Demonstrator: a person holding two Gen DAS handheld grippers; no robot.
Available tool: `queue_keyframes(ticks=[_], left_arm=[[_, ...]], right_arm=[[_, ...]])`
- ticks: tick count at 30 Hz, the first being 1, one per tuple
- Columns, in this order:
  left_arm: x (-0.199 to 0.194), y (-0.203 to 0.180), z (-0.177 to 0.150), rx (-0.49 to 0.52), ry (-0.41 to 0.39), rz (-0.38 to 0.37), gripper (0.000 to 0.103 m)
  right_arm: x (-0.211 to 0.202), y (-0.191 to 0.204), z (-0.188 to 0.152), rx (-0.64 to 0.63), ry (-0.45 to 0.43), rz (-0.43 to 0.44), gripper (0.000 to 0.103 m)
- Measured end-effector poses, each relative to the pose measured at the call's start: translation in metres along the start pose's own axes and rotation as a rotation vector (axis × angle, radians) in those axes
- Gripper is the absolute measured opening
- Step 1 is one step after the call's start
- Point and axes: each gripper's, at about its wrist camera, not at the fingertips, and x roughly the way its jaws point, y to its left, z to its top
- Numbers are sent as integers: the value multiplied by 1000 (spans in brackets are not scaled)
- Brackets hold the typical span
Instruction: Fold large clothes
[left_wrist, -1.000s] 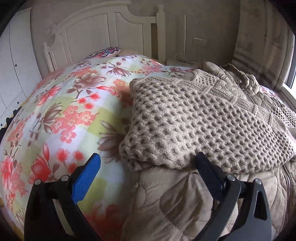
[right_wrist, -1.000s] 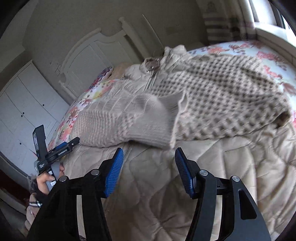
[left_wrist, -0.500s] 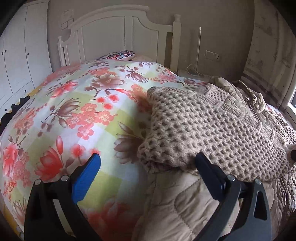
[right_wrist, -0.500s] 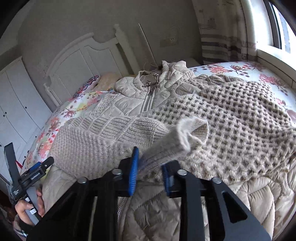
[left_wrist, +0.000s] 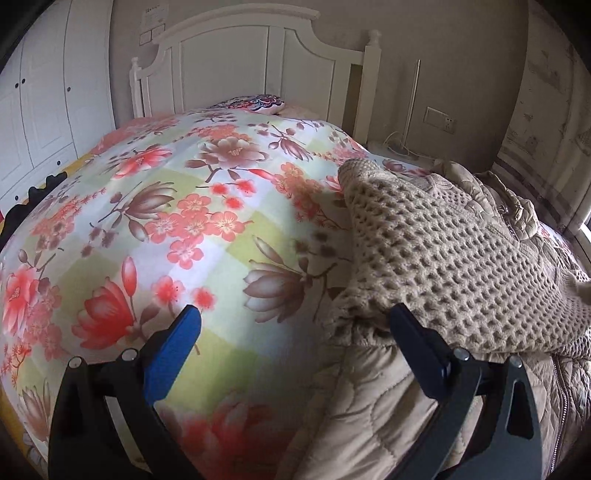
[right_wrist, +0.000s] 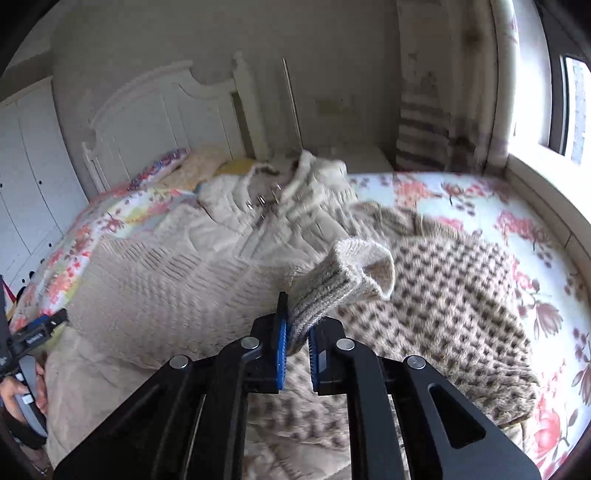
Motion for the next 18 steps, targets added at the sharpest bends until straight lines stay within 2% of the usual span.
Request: queue_keyframes(ticks=[3, 5, 6, 7, 10, 11, 12, 13, 15, 16, 18], left_arm=[[3, -3, 0, 13, 14, 11, 101], [5, -2, 0, 11, 23, 11, 101], [5, -2, 0, 8, 24, 12, 101], [5, -1, 0, 5, 21, 14, 101], [-2, -2, 0, 6, -8, 39, 101], [-9, -6, 0, 25, -36, 64, 99], [-19, -11, 2, 48, -71, 71, 99], [-33, -18, 4, 72, -116, 48, 99], [-57, -36, 12, 115, -185, -44, 100], [-65, -49, 18, 148, -198, -96, 100], [-63, -73, 29, 218, -175, -170, 101]], right_arm=[[19, -13, -9, 46, 62, 42, 12], [11, -15, -8, 65, 55, 27, 33], [3, -19, -9, 79, 28, 5, 56], [-7, -23, -12, 105, -17, -23, 62], [-39, -33, -21, 185, -146, -104, 61], [-47, -35, -23, 192, -172, -112, 59], [-54, -38, -24, 188, -190, -115, 49], [-59, -39, -23, 173, -198, -116, 41], [-61, -39, -17, 123, -188, -114, 34], [-58, -36, -16, 93, -171, -111, 29], [-46, -30, -12, 61, -124, -96, 27]])
